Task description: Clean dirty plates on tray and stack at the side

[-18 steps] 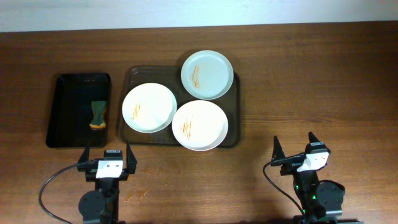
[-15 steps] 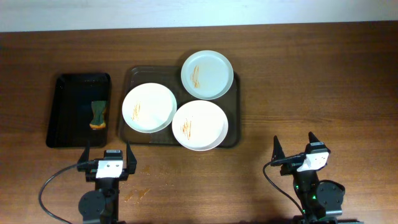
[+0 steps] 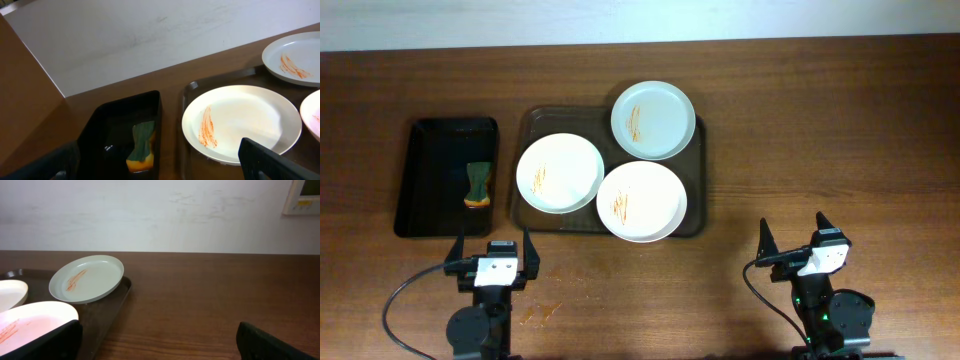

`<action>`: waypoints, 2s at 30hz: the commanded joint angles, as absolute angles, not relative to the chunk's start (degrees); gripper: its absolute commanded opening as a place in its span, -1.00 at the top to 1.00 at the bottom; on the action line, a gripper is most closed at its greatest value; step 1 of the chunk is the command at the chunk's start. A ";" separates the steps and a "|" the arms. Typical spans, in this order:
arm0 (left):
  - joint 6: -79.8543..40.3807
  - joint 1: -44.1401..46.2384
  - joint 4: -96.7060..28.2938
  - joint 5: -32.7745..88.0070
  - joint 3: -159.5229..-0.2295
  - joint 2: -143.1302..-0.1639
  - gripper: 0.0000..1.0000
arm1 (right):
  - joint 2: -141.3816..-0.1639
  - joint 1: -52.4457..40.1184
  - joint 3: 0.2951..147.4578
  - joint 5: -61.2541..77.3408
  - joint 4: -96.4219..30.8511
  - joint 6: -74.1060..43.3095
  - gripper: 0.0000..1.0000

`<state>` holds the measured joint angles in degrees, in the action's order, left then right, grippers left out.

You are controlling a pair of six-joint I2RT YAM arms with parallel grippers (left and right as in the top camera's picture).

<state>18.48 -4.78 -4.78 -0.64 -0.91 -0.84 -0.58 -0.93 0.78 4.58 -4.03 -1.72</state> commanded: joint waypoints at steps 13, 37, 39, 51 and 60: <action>19.38 -4.54 -4.80 -1.06 -0.58 -0.40 -0.99 | -0.21 -0.62 0.32 4.34 -4.05 -2.35 -0.97; 16.97 -4.56 0.82 8.82 -10.00 -5.45 -0.98 | -8.73 -0.62 11.97 9.98 0.27 -2.15 -0.97; 16.97 -4.56 0.80 8.84 -16.45 -12.25 -0.98 | -15.99 -0.62 18.15 10.00 0.25 -2.11 -0.97; 16.99 -4.56 -20.71 9.91 -64.38 -62.61 -0.98 | -56.25 -0.69 52.75 17.85 -13.58 -1.93 -0.97; 16.99 -4.56 -57.34 14.00 -101.25 -94.87 -0.98 | -81.97 -0.69 87.26 22.74 -48.60 -1.91 -0.97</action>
